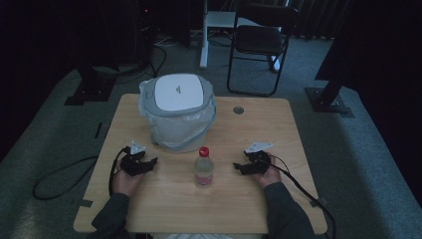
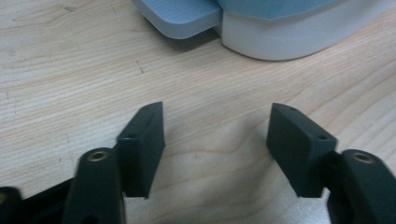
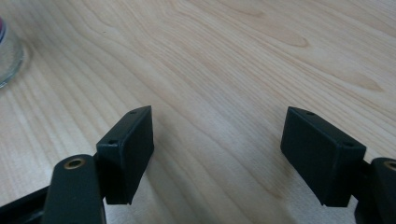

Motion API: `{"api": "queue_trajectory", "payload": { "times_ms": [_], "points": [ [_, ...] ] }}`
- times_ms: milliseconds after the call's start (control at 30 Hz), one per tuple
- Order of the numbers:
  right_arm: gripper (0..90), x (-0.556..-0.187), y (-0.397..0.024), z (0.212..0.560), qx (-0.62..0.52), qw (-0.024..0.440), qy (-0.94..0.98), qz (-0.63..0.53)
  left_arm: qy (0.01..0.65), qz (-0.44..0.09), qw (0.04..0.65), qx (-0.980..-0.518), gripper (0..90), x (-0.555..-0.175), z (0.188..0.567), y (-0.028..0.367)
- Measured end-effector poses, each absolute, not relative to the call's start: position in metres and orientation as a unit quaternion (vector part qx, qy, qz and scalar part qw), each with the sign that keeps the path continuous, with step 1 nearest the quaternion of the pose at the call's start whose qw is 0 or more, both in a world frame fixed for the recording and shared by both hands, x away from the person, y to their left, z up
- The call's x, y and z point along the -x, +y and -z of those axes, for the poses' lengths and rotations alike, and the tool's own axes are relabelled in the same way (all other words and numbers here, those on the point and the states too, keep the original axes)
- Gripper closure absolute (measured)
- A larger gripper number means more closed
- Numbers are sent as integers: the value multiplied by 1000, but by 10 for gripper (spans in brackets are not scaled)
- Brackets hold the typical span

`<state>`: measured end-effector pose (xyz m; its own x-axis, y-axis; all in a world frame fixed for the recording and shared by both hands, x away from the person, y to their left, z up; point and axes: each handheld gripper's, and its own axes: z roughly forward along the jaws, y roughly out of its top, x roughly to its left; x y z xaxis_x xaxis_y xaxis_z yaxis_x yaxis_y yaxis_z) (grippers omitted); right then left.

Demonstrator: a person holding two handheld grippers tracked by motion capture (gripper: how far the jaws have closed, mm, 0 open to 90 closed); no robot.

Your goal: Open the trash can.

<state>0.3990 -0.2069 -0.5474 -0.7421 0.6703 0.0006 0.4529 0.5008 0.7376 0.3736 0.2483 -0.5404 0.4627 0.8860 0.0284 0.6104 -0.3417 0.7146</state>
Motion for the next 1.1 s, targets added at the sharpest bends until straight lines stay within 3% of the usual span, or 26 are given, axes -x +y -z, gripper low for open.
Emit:
{"api": "queue_trajectory", "payload": {
  "times_ms": [667,1100],
  "points": [
    [246,-399,-207,547,-332,146,853,-376,493,-173,318,-791,431,-379,534,249],
    [246,-398,-207,547,-335,148,852,-374,487,-167,362,-777,644,-385,522,257]
  ]
}}
